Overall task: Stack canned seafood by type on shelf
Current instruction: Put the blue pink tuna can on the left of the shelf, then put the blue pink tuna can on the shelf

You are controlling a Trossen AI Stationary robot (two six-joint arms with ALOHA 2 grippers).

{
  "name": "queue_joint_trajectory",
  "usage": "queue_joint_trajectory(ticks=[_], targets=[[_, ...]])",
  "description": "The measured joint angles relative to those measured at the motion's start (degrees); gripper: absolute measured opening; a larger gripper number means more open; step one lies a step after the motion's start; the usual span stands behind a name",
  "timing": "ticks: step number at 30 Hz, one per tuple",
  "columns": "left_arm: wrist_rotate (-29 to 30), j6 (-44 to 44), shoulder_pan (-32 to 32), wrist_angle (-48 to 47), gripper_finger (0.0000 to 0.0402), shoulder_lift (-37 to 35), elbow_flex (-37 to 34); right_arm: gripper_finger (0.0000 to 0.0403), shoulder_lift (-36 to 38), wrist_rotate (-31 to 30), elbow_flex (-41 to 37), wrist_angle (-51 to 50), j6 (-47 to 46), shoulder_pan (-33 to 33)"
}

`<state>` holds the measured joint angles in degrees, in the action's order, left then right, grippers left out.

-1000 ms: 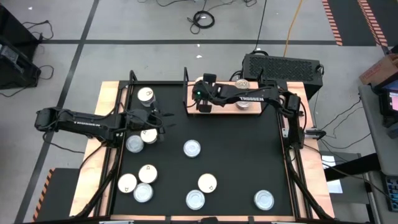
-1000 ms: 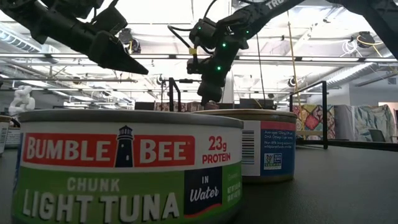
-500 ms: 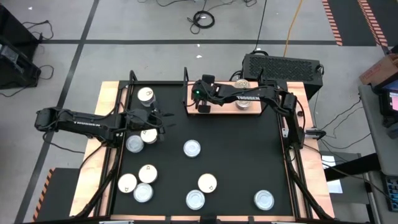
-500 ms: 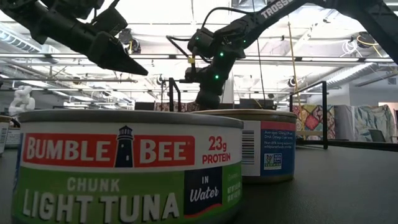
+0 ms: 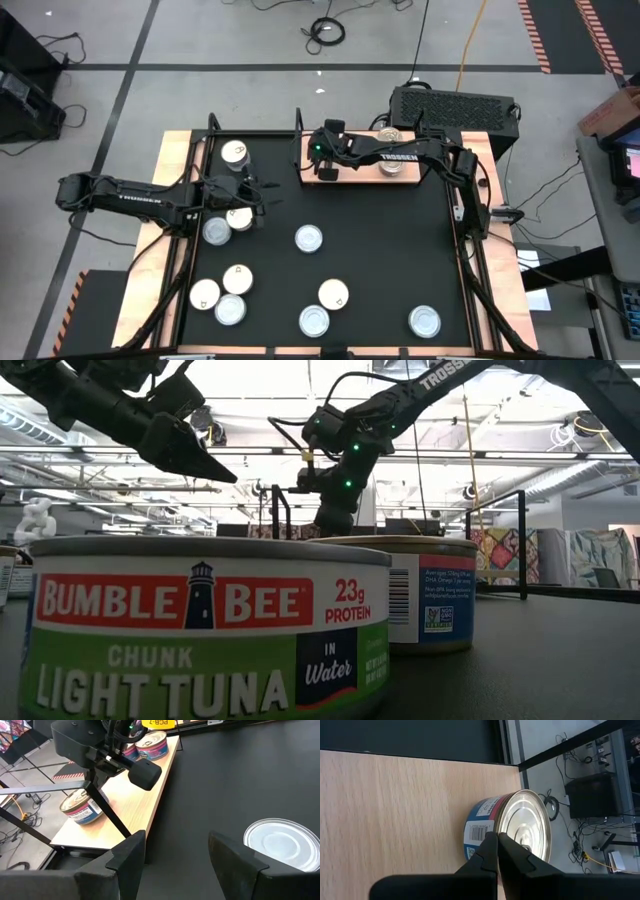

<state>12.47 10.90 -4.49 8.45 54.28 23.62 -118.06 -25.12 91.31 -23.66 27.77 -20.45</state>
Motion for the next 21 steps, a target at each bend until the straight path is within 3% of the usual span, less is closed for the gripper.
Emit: queue_joint_trajectory(ticks=[13, 21], targets=[[-0.02, 0.02, 0.00, -0.04, 0.0216, 0.00, 0.00, 0.0111, 0.00, -0.54, 0.00, 2.16, 0.13, 0.00], [-0.04, 0.02, -0.02, -0.09, 0.0216, 0.00, 0.00, 0.0137, 2.01, -0.63, -0.11, -1.01, -0.62, 1.41]])
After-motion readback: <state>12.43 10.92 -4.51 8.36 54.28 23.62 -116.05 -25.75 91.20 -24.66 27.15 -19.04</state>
